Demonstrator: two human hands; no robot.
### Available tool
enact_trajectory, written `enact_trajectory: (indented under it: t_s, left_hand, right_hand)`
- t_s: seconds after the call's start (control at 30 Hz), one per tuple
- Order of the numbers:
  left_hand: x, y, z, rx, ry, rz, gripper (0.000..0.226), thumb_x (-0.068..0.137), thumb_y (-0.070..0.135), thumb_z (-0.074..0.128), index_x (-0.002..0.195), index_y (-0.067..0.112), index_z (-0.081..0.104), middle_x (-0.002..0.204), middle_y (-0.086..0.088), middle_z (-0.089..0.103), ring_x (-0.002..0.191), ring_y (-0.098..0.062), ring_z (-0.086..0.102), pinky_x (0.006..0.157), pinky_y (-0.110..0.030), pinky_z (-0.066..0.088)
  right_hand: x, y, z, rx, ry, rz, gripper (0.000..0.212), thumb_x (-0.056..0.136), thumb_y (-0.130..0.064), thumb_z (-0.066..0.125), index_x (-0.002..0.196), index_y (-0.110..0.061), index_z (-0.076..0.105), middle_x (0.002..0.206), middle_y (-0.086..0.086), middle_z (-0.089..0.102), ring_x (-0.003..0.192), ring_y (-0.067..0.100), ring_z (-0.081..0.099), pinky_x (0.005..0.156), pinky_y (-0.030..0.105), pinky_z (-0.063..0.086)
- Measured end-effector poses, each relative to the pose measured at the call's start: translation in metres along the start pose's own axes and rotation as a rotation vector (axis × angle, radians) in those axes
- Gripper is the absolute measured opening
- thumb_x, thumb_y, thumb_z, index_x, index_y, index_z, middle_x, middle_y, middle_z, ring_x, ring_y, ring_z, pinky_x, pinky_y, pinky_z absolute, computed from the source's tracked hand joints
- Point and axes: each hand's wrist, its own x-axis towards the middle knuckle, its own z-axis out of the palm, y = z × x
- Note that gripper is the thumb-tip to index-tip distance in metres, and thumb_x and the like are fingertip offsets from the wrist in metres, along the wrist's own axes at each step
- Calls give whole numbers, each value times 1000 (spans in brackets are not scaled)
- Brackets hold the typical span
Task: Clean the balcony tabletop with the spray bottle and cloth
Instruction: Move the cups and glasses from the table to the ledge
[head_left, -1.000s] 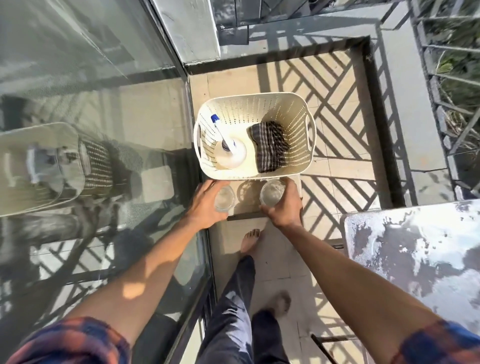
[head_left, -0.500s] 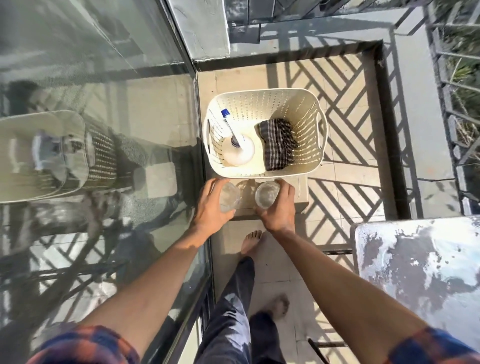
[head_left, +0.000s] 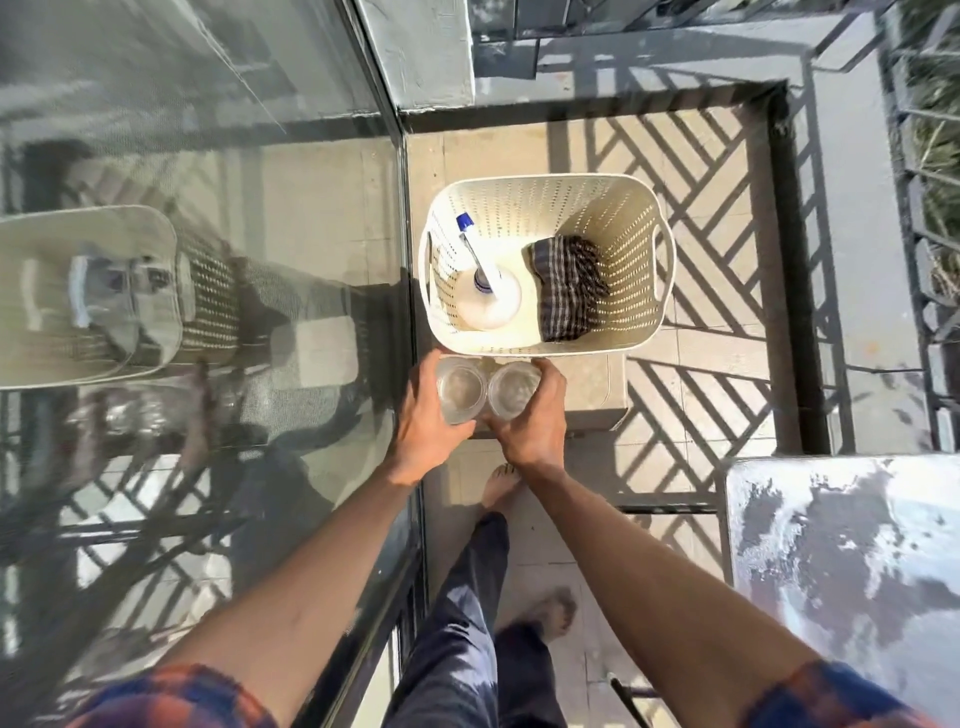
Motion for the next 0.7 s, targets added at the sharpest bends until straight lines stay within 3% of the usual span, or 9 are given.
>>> enact_trajectory:
  t_s: [0.13,0.23,0.3,0.43,0.53,0.6,0.7]
  left_hand:
    - [0,-5,0,20,-63,-47,117,68,20,92,158,18,17,155,-7,39,136,-14,39,105,-19,30]
    - [-3,-4,-4,0,-81,-76,124,66,16,92,160,24,11,157,-3,35,138,-10,34,109,-23,30]
    - [-6,-4,-8,9,-84,-85,128,65,18,94,161,26,9,158,-3,32,137,-7,29,110,-25,28]
    - [-17,-1,-14,31,-16,-104,131,62,26,96,161,28,9,160,-8,29,146,-22,29,115,-34,26]
    - [-36,10,-14,56,90,-84,121,66,31,93,159,26,17,156,-8,32,145,-23,31,116,-38,29]
    - [-49,17,-12,46,194,-87,106,70,31,90,155,25,27,150,-8,42,142,-27,38,115,-42,33]
    - [-68,34,-4,-37,314,-62,65,79,24,81,136,22,50,128,-7,58,115,-28,61,97,-52,51]
  right_hand:
    - [-1,1,0,3,-17,39,98,59,-13,91,141,-11,37,132,9,42,115,12,43,98,30,44]
    - [-4,3,-8,24,-56,55,93,64,1,77,145,-15,34,133,10,40,115,14,43,97,30,45]
    - [-6,7,-14,42,-61,79,92,65,1,75,145,-18,33,131,9,42,116,20,47,94,30,45]
    - [-18,12,-36,95,-75,222,83,66,-13,86,138,-20,45,122,1,53,111,18,55,93,33,49]
    - [-32,13,-60,93,-92,349,49,79,-20,80,123,-19,57,107,-3,62,95,12,59,84,24,47]
    - [-45,9,-77,244,-146,445,23,84,-19,77,103,-19,64,90,-5,68,79,10,62,69,20,45]
    - [-73,-3,-110,482,-186,501,12,90,-12,73,96,-15,63,81,-2,66,68,11,58,58,18,44]
